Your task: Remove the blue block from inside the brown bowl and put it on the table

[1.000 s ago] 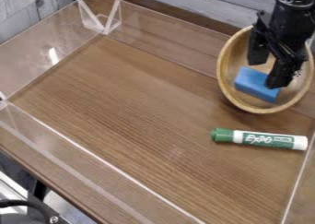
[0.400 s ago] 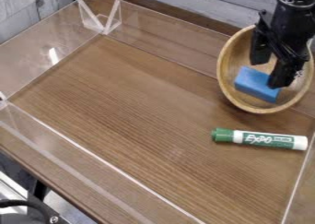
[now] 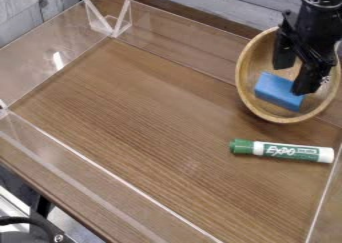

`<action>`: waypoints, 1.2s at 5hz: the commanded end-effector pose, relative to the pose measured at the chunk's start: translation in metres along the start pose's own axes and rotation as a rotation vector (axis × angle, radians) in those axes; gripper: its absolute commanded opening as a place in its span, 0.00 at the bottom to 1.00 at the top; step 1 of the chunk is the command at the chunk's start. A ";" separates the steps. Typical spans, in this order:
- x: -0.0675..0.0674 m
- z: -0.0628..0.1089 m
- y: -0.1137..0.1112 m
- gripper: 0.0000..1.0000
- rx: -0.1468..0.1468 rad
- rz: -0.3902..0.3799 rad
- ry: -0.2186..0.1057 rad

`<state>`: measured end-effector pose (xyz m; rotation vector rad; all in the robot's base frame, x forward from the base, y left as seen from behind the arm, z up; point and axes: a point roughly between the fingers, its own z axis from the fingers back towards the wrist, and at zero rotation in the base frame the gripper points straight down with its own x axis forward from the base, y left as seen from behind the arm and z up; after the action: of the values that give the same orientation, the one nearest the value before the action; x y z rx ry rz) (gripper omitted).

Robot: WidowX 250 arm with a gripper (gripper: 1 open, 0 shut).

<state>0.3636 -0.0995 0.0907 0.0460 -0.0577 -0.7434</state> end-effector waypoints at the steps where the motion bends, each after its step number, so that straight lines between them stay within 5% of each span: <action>1: 0.009 0.015 0.001 1.00 0.030 -0.010 -0.055; 6: 0.008 -0.005 0.000 1.00 0.043 -0.010 -0.043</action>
<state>0.3663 -0.1005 0.0724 0.0676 -0.0695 -0.7438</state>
